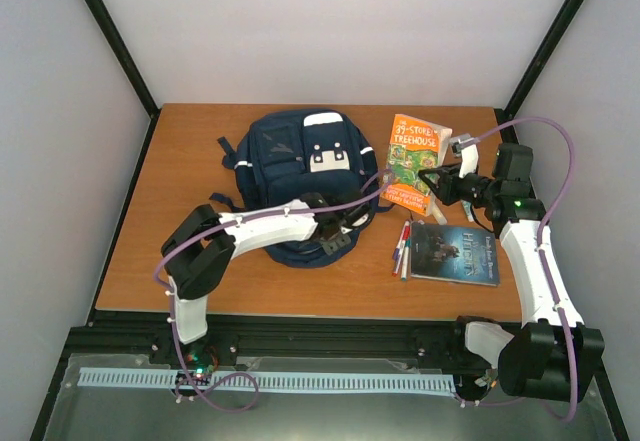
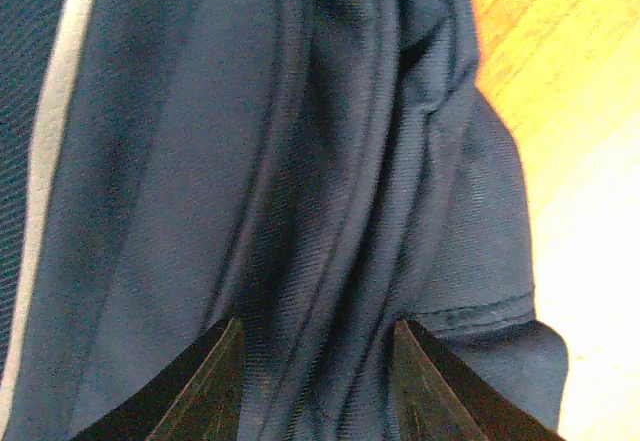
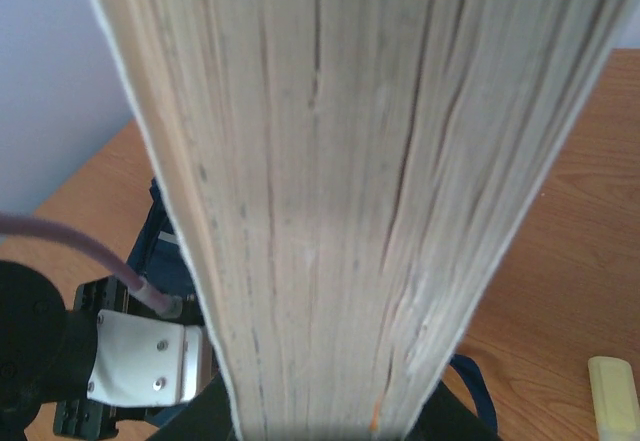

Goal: Pack the student bag
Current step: Place the book in the student bag.

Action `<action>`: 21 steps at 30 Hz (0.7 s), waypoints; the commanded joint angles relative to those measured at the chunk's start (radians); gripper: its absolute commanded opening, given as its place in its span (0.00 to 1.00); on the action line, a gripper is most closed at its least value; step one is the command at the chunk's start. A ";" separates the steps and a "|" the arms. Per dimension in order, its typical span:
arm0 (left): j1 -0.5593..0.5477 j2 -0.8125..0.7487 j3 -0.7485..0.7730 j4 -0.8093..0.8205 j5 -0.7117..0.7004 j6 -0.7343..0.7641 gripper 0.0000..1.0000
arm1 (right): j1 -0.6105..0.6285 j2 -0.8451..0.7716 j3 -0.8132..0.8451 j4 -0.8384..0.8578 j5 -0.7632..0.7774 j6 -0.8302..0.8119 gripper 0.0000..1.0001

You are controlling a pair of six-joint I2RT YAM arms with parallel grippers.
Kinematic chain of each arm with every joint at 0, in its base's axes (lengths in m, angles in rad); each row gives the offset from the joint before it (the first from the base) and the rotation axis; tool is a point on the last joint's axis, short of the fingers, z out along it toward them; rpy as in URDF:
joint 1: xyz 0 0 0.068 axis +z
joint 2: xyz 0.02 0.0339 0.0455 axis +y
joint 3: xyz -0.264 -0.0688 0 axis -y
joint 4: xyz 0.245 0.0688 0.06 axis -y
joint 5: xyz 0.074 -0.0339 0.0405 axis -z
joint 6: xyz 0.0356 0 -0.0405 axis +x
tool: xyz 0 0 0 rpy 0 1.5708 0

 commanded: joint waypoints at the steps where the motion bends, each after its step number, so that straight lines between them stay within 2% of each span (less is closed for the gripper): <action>1: -0.044 -0.032 -0.021 0.040 -0.036 0.036 0.41 | -0.011 -0.032 0.008 0.062 -0.045 0.008 0.03; 3: -0.046 -0.034 -0.033 0.040 -0.039 0.032 0.36 | -0.013 -0.031 0.008 0.062 -0.047 0.008 0.03; 8: -0.046 0.008 -0.022 0.029 -0.141 0.010 0.38 | -0.014 -0.031 0.007 0.062 -0.050 0.009 0.03; 12: -0.047 0.047 0.009 0.027 -0.211 -0.008 0.50 | -0.013 -0.033 0.007 0.062 -0.052 0.011 0.03; 15: -0.046 0.074 0.029 0.026 -0.240 -0.007 0.52 | -0.015 -0.034 0.007 0.062 -0.054 0.014 0.03; 19: -0.046 0.070 0.019 0.039 -0.234 -0.001 0.50 | -0.017 -0.036 0.007 0.063 -0.056 0.014 0.03; 21: -0.047 0.064 0.016 0.041 -0.210 0.003 0.43 | -0.017 -0.037 0.007 0.064 -0.059 0.015 0.03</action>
